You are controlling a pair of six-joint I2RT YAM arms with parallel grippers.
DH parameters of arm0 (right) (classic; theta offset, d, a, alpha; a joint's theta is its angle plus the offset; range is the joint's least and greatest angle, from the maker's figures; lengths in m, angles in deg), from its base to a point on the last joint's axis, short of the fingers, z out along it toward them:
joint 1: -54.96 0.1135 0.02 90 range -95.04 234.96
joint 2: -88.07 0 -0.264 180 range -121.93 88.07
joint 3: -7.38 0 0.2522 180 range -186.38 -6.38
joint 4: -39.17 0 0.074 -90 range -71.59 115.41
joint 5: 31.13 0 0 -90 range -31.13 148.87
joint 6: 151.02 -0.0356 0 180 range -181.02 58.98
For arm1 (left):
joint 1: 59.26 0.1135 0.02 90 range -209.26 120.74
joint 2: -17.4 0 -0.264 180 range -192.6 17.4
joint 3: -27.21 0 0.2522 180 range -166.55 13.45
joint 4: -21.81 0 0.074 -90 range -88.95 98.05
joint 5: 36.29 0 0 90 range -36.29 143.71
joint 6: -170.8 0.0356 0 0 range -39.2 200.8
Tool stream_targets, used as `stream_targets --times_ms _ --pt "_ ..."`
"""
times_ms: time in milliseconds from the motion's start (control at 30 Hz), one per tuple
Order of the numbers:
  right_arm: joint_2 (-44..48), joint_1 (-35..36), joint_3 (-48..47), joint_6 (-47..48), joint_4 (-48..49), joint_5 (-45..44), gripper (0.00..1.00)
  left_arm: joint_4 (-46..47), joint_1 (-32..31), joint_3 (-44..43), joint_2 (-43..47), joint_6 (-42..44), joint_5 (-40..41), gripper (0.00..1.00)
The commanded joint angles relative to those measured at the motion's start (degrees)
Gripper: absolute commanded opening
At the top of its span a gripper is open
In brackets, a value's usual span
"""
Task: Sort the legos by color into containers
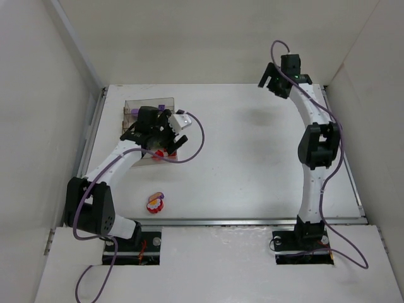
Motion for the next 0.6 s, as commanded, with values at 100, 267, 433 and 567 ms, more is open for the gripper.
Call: stream_targets --times_ms 100,267,433,567 --pt "-8.78 -2.41 -11.08 -12.41 -3.72 -12.34 1.0 0.85 -0.32 0.87 2.88 -0.82 2.27 0.84" --pt "-8.78 -9.09 -4.43 -29.36 5.82 -5.51 1.0 -0.48 -0.32 -0.27 2.18 -0.82 4.02 0.84" --pt "-7.72 -12.09 -0.87 -37.65 13.69 -5.57 1.0 -2.23 -0.32 -2.38 0.33 -1.87 4.55 0.84" --pt "-8.34 -13.84 -3.25 -37.65 13.16 -11.63 1.0 -2.24 -0.32 -3.61 -0.98 -1.88 5.7 0.84"
